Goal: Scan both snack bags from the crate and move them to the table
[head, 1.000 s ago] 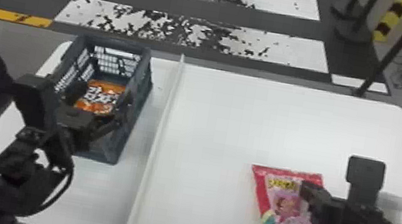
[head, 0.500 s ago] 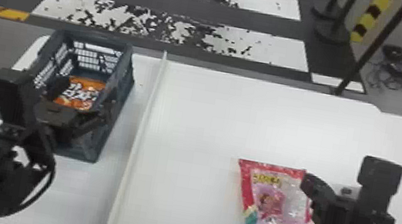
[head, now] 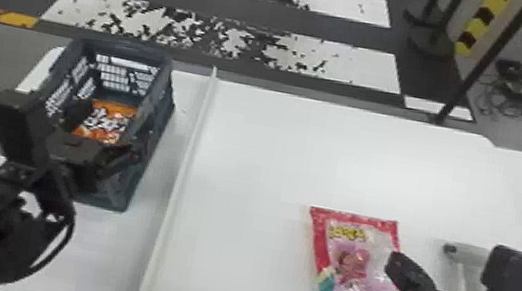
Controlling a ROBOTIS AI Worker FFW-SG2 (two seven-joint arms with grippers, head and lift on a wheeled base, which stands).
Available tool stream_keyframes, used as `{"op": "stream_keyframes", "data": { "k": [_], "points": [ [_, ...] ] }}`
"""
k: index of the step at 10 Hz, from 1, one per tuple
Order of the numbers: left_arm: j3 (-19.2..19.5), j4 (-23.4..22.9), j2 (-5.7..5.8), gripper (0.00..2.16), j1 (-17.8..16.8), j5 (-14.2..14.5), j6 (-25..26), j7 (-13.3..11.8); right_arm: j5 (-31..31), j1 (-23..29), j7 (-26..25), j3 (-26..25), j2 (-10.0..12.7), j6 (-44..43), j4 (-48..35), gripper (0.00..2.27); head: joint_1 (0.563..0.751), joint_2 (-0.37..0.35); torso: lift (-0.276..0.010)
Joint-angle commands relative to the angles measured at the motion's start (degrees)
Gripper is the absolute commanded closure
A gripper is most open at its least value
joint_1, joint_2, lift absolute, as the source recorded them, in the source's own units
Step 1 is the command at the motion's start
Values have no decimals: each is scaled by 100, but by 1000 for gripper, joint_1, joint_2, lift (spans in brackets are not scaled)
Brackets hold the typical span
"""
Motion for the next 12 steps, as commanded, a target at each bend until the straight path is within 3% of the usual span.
{"op": "stream_keyframes", "data": {
  "k": [1,6,10,12],
  "points": [
    [-16,-29,0,70,40,0,-45,0,-22,-77,9,52,14,-296,381,2253,695,-24,-87],
    [37,-46,44,70,93,0,-45,0,-101,-349,27,131,67,-841,1374,2250,695,-15,-87],
    [37,-38,44,70,58,0,-45,-9,-14,-384,-527,465,142,-1438,1928,2253,695,-8,-87],
    [81,-38,53,70,93,9,-45,-9,-14,-349,-597,430,142,-1438,1726,2253,695,-7,-87]
  ]
}}
